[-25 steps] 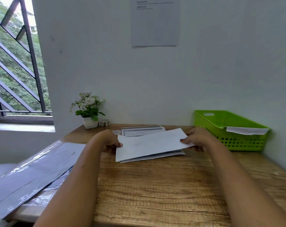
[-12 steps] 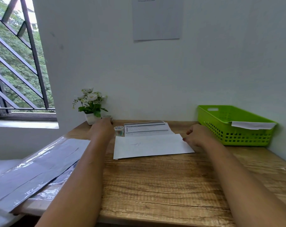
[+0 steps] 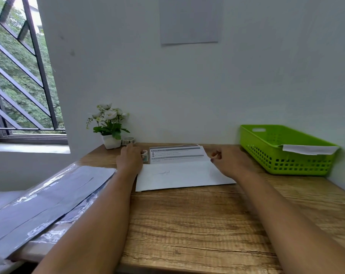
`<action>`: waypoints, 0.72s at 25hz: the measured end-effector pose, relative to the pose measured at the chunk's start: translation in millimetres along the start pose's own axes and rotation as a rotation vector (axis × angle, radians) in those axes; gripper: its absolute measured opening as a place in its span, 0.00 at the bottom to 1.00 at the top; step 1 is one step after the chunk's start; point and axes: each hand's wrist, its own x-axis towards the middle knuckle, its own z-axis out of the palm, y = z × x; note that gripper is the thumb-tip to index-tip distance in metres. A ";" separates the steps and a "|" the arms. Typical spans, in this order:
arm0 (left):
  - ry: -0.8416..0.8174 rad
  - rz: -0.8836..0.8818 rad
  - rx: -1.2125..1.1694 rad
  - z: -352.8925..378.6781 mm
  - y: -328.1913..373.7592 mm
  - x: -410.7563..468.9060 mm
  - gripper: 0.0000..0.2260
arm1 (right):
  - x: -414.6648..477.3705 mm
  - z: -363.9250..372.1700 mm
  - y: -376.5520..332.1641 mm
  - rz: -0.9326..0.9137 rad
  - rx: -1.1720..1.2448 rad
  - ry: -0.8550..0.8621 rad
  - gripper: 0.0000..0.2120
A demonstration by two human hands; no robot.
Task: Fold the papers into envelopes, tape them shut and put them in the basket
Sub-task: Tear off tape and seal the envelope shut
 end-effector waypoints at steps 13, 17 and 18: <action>-0.119 0.330 -0.820 -30.5 96.3 -49.7 0.06 | -7.0 1.3 -29.4 -0.140 0.666 0.068 0.10; -0.255 0.335 -0.951 -28.1 100.5 -56.5 0.09 | 0.0 2.9 -24.0 -0.063 0.742 0.109 0.06; -0.271 0.343 -0.937 -27.2 100.4 -56.1 0.12 | 1.9 2.6 -22.6 -0.055 0.756 0.119 0.05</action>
